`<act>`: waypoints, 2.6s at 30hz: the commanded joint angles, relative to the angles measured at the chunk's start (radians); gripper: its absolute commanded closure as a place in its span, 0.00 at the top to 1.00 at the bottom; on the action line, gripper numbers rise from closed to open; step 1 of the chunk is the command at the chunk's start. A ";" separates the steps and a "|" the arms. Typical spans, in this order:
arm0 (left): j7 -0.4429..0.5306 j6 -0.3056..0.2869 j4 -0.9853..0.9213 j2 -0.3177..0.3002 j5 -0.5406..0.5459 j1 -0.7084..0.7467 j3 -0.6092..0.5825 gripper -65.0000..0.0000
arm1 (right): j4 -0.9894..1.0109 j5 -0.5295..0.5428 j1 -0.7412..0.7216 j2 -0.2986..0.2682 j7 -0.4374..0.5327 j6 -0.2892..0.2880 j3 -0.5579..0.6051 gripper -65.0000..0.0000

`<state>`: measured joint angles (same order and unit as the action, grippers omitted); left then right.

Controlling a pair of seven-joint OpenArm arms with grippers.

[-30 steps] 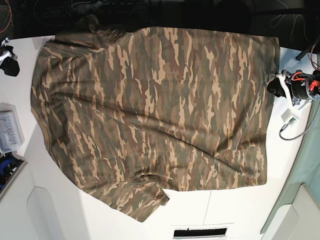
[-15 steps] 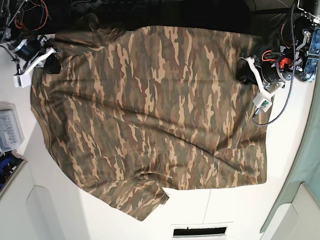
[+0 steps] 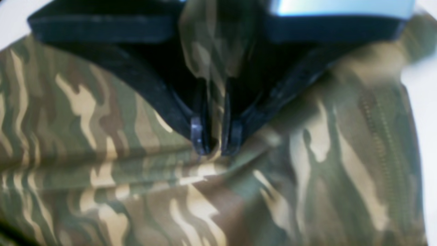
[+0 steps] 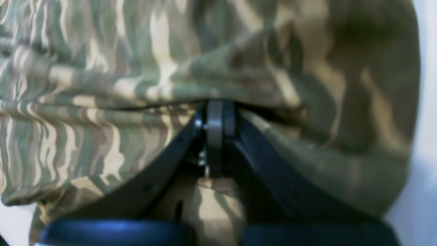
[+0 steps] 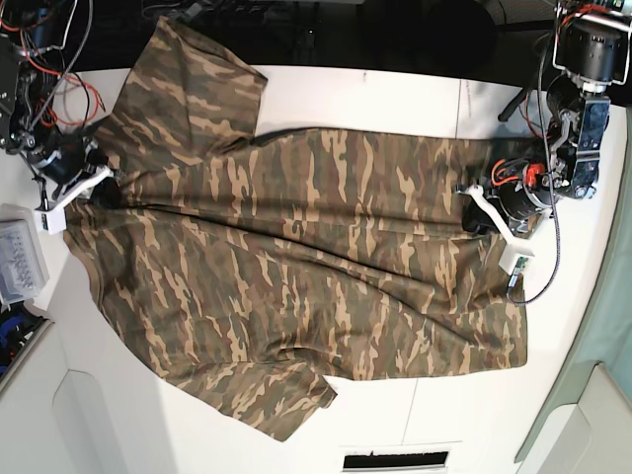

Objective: Layout the t-shirt on the table in an organized manner, then fold the t-shirt properly
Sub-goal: 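Grasp the shirt side with the left gripper and tug it flat, then grasp the shirt's collar-side corners with both grippers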

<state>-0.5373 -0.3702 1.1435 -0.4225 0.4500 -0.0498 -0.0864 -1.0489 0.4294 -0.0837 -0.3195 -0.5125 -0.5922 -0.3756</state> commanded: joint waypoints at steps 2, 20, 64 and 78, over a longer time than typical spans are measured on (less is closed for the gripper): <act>-0.091 0.045 -0.085 0.008 -0.070 -0.041 -0.005 0.15 | 0.037 -0.038 -0.056 -0.019 0.001 0.020 -0.005 0.00; -0.222 0.014 0.216 -0.193 0.151 -0.062 -0.005 0.26 | -0.189 0.193 -0.118 -0.075 -0.294 0.031 -0.187 0.23; -0.222 0.054 0.283 -0.215 0.156 0.302 0.304 0.46 | -0.191 0.442 0.304 0.016 -0.386 -0.004 0.003 0.49; -0.199 0.009 0.197 -0.125 0.160 0.266 0.304 0.46 | -0.203 0.442 0.304 0.071 -0.388 -0.007 0.031 0.49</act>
<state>-0.7280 -0.3489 1.3354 -0.5362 0.6041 0.2184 0.2131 -1.2510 0.9272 0.2134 -0.2459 -0.8577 -0.6216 -0.3466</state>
